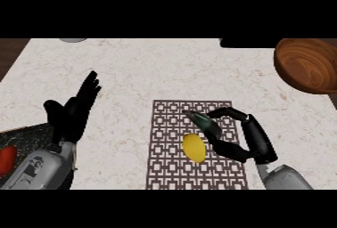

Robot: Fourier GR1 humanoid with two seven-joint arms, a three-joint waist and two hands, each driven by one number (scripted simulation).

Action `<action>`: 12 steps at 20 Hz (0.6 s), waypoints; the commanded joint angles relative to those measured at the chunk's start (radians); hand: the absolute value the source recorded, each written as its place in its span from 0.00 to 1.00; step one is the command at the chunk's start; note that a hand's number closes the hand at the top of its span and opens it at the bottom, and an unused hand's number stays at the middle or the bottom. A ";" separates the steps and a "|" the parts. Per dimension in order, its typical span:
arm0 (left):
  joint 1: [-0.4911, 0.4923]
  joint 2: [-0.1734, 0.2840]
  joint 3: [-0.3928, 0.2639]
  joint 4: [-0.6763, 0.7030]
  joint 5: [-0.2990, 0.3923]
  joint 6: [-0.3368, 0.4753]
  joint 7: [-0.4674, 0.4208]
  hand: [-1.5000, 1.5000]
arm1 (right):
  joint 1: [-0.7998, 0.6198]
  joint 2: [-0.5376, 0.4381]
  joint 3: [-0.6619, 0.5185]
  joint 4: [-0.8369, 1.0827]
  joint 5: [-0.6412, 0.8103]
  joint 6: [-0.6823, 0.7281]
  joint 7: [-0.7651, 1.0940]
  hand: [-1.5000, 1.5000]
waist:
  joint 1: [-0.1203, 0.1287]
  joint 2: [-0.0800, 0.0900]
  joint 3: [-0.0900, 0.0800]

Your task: Pick the lemon from the placemat and place it in the bowl

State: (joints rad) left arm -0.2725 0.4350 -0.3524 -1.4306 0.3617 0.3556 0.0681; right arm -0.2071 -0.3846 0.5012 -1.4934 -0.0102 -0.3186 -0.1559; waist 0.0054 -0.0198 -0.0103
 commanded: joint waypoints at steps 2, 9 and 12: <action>0.022 -0.056 -0.013 -0.035 -0.028 0.035 -0.062 0.50 | 0.194 0.212 0.137 -0.069 0.127 -0.241 -0.202 0.00 | -0.022 0.013 0.011; 0.056 -0.045 0.015 -0.058 -0.047 -0.006 -0.047 0.50 | 0.322 0.114 0.236 -0.343 0.364 -0.345 -0.123 0.00 | -0.017 0.016 0.009; 0.126 -0.055 0.011 -0.067 -0.060 -0.001 -0.111 0.50 | 0.309 0.071 0.201 -0.385 0.513 -0.358 0.088 0.00 | -0.015 0.015 0.008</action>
State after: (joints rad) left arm -0.1827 0.3762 -0.3584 -1.5024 0.3052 0.3717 -0.0095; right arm 0.0720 -0.2609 0.7046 -1.7910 0.3558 -0.6442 -0.2200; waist -0.0083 -0.0058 -0.0017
